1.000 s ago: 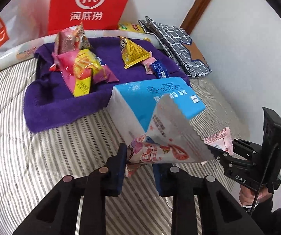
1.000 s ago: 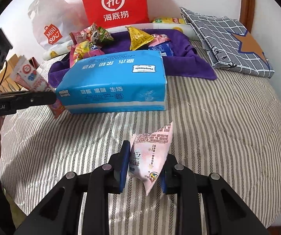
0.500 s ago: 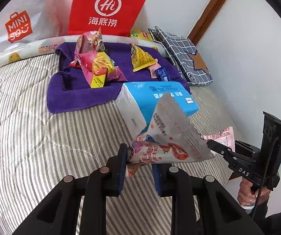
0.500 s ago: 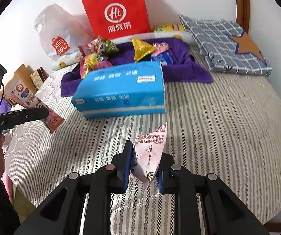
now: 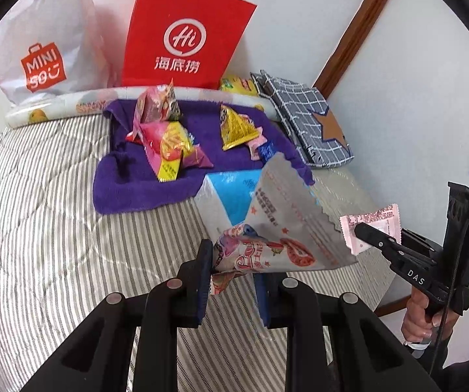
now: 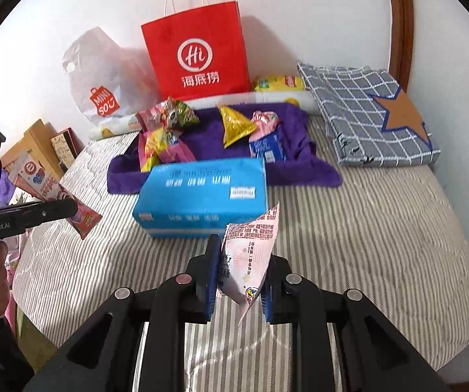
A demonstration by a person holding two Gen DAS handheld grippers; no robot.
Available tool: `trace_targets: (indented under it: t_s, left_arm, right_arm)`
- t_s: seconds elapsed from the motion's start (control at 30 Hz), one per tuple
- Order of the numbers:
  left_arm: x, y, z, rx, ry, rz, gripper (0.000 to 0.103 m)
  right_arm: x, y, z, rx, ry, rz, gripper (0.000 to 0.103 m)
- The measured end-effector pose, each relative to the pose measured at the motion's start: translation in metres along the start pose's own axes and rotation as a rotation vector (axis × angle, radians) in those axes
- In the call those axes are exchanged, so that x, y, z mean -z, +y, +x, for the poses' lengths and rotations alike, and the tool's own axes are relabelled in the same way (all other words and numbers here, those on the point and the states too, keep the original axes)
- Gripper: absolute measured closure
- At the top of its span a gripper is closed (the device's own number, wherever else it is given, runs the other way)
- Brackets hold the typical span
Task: Organize snacks
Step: 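Carry the white printed bag with the left tool while the right tool carries the pink packet over the towel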
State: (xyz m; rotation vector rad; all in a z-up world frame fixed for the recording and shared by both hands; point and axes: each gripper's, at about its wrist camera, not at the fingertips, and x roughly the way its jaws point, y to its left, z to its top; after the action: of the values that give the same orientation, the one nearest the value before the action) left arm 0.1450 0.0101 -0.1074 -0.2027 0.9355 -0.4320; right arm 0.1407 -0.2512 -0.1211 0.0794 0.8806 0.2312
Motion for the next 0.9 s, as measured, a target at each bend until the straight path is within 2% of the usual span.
trace_targets:
  t_s: [0.47, 0.9]
  left_arm:
    - [-0.034, -0.016, -0.009, -0.017, -0.055, 0.037, 0.08]
    - [-0.071, -0.006, -0.003, -0.03, -0.074, 0.012, 0.08]
  right_arm:
    - [-0.053, -0.005, -0.008, 0.025, -0.065, -0.003, 0.081]
    - [-0.095, -0.004, -0.002, 0.023, -0.113, -0.021, 0.081]
